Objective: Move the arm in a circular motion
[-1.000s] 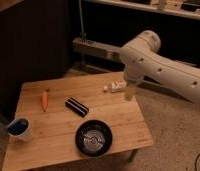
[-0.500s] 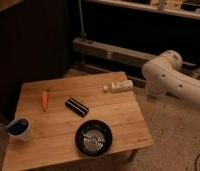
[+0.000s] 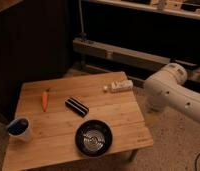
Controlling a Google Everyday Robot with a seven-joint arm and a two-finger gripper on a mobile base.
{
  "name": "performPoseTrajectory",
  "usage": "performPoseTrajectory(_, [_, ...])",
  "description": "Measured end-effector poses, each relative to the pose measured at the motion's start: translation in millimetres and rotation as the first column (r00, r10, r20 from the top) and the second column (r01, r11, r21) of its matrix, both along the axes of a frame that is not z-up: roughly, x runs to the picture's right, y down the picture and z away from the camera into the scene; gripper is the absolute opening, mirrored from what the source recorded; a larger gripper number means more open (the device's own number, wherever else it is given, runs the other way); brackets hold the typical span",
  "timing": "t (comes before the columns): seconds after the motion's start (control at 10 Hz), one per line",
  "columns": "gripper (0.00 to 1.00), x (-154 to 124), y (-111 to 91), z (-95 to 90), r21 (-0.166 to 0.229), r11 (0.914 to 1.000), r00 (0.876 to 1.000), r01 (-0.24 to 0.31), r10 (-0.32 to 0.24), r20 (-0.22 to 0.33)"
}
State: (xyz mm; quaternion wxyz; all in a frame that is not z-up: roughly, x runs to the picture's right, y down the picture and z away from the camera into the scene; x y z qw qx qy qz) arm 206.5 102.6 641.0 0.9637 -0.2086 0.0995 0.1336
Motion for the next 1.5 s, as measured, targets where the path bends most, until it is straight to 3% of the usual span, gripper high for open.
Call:
performPoseTrajectory(0.2, [0.8, -53, 1, -13.0, 0.024, 0.9973, 0.995, 0.07, -0.071, 0.075])
performPoseTrajectory(0.3, [0.8, -100, 5, -26.9, 0.044, 0.9917, 0.981, 0.121, -0.126, 0.146])
performPoseTrajectory(0.4, [0.8, -126, 7, -35.8, 0.053, 0.9873, 0.969, 0.15, -0.157, 0.192])
performPoseTrajectory(0.6, [0.8, -193, 16, -62.2, 0.08, 0.9717, 0.917, 0.222, -0.236, 0.322])
performPoseTrajectory(0.7, [0.8, -231, 18, -80.7, 0.105, 0.96, 0.875, 0.26, -0.28, 0.394])
performPoseTrajectory(0.8, [0.8, -254, 17, -91.5, 0.127, 0.9502, 0.847, 0.285, -0.311, 0.43])
performPoseTrajectory(1.0, [0.8, -318, 7, -120.1, 0.184, 0.9263, 0.77, 0.329, -0.376, 0.515])
performPoseTrajectory(1.1, [0.8, -342, -1, -127.3, 0.203, 0.9184, 0.75, 0.34, -0.395, 0.531])
performPoseTrajectory(1.3, [0.8, -368, -14, -130.2, 0.224, 0.9131, 0.74, 0.34, -0.407, 0.535])
performPoseTrajectory(1.5, [0.8, -372, -30, -125.8, 0.235, 0.9128, 0.745, 0.334, -0.409, 0.527])
